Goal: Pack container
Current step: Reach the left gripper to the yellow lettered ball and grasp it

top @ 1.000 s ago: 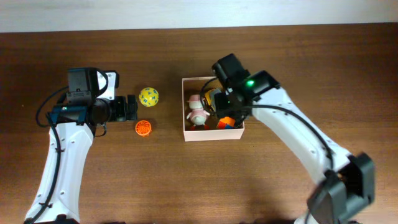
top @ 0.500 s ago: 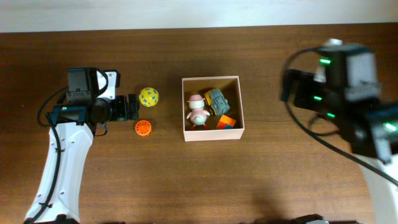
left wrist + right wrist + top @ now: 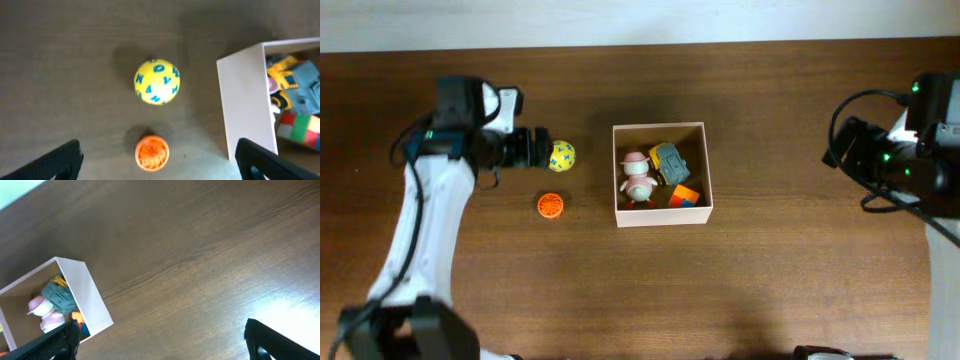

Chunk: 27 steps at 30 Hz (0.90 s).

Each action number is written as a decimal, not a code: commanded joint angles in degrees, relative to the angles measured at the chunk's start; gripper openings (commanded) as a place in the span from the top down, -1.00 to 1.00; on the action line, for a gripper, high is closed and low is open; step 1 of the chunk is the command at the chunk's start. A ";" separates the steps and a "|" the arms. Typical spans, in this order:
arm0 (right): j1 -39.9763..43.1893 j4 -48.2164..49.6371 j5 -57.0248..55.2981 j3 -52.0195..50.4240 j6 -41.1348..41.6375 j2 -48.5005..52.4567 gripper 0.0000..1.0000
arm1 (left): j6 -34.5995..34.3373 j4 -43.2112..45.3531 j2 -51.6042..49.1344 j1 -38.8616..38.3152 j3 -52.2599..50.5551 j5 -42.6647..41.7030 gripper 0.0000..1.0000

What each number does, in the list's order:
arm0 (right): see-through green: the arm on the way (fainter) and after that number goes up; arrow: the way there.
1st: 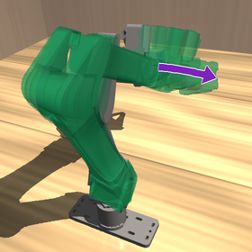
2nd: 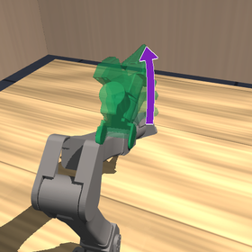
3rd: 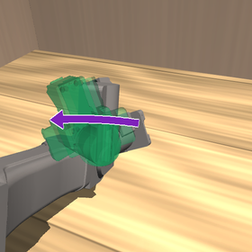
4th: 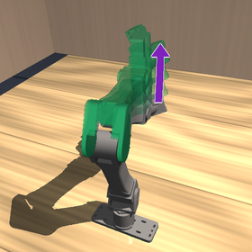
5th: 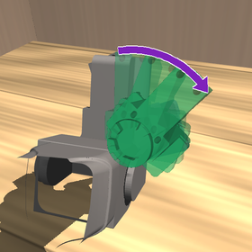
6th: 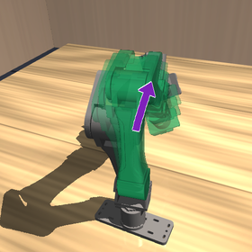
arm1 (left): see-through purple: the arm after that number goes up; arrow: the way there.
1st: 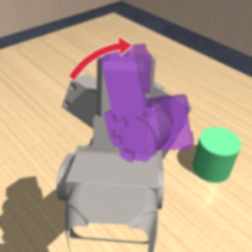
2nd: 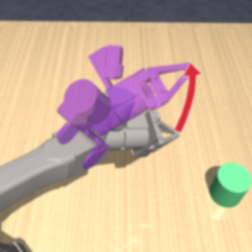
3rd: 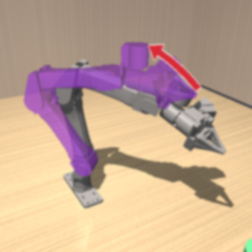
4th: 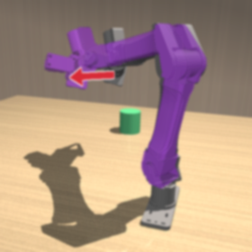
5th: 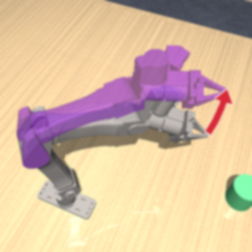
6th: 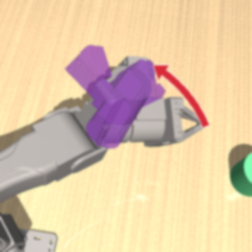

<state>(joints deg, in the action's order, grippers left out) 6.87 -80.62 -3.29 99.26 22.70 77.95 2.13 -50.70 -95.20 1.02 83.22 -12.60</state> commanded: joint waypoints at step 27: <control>0.33 0.00 0.74 -0.15 0.31 11.37 -0.97 | 4.15 1.60 -29.62 -7.37 13.81 12.87 0.18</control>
<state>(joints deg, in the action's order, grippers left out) 6.87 -80.60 -2.87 99.22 22.72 88.97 5.69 -49.74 -124.09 -6.42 95.83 -0.51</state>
